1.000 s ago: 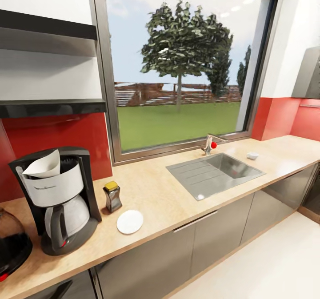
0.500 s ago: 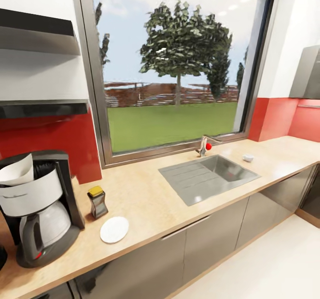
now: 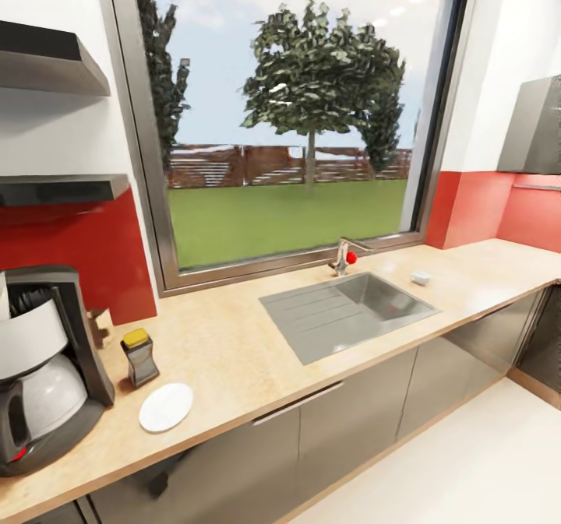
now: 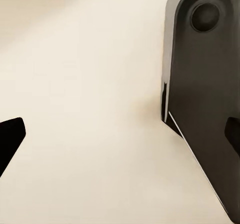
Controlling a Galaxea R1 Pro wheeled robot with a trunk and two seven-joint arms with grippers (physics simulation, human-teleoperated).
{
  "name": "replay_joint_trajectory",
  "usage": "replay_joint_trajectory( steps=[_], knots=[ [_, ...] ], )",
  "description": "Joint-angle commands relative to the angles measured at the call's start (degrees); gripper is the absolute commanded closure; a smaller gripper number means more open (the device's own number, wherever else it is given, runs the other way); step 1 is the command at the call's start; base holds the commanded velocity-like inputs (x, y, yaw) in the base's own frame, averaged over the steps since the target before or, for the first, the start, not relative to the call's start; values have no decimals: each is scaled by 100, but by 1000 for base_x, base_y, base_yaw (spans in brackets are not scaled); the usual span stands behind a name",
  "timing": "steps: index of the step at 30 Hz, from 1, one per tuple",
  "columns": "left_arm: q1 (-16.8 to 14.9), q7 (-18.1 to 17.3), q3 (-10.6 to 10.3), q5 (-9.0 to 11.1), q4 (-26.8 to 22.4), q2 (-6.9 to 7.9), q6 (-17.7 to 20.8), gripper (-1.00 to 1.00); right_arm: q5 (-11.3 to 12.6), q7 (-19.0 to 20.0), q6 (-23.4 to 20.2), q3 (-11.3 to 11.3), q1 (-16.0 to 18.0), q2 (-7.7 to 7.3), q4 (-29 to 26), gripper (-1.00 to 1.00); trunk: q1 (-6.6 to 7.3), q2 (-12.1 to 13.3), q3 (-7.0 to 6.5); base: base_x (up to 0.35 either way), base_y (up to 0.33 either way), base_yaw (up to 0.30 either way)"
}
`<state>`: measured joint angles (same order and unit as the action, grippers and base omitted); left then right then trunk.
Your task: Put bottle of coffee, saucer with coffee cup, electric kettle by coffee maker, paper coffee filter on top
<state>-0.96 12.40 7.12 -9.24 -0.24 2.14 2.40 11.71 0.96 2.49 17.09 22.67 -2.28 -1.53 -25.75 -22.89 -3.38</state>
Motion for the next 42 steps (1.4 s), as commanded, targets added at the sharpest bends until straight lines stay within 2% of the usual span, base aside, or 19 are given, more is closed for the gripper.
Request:
replay_joint_trajectory(
  steps=[1, 11, 28, 42],
  knots=[
    [-1, 16, 48, -61, -3, -1, 23, -100, 60, 10, 17, 48, 1, -1, 4, -100, -3, -3, 2, 109, -268, 0],
    [-1, 16, 53, -60, -3, -3, 23, -100, 60, 10, 14, 42, 1, -1, 1, -100, -3, -3, 24, 138, -268, -125],
    [-1, 16, 53, -60, -3, -3, 23, -100, 60, 10, 14, 45, 1, -1, 4, -100, -3, -3, 152, 164, -268, -185],
    [2, 16, 53, -60, -3, -3, 23, -100, 60, 10, 14, 43, 1, -2, 4, -100, -3, -3, 280, 170, -268, -31]
  ],
)
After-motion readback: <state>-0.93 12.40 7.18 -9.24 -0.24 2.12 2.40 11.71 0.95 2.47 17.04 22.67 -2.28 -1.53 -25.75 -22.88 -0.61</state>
